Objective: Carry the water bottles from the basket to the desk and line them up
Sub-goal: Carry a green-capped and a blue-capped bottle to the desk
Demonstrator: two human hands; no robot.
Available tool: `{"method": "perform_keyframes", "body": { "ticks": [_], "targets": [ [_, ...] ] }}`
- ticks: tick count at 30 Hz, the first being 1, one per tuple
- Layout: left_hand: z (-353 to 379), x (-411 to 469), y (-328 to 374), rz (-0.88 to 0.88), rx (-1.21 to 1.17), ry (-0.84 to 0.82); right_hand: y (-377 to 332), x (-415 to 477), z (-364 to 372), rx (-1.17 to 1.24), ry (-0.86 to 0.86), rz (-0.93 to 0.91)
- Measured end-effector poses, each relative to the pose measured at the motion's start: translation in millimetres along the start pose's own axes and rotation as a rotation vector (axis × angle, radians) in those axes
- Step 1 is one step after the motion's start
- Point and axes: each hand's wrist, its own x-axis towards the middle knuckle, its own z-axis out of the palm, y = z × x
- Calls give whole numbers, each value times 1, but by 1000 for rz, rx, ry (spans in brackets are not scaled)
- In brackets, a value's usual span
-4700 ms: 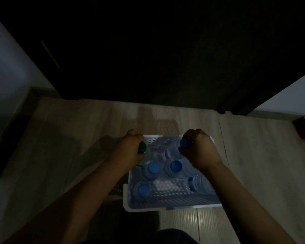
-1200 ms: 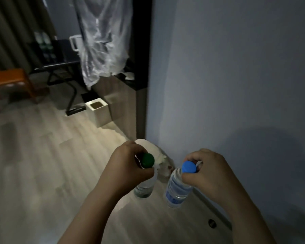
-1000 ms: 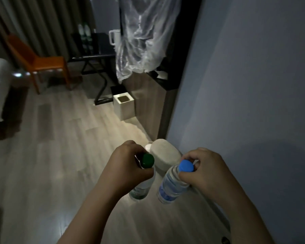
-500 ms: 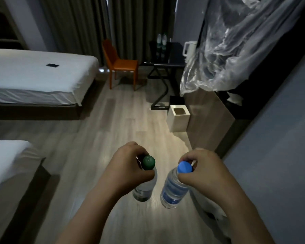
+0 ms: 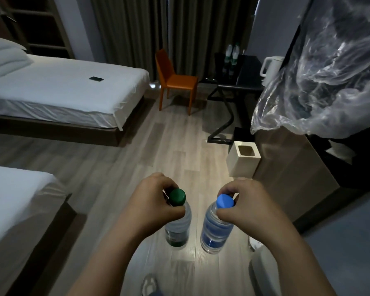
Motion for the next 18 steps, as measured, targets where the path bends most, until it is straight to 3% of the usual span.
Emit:
{"method": "perform_keyframes", "body": {
  "ticks": [18],
  "targets": [
    [-92, 249, -115, 66, -6, -24, -91, 253, 35, 28, 49, 46]
  ]
}}
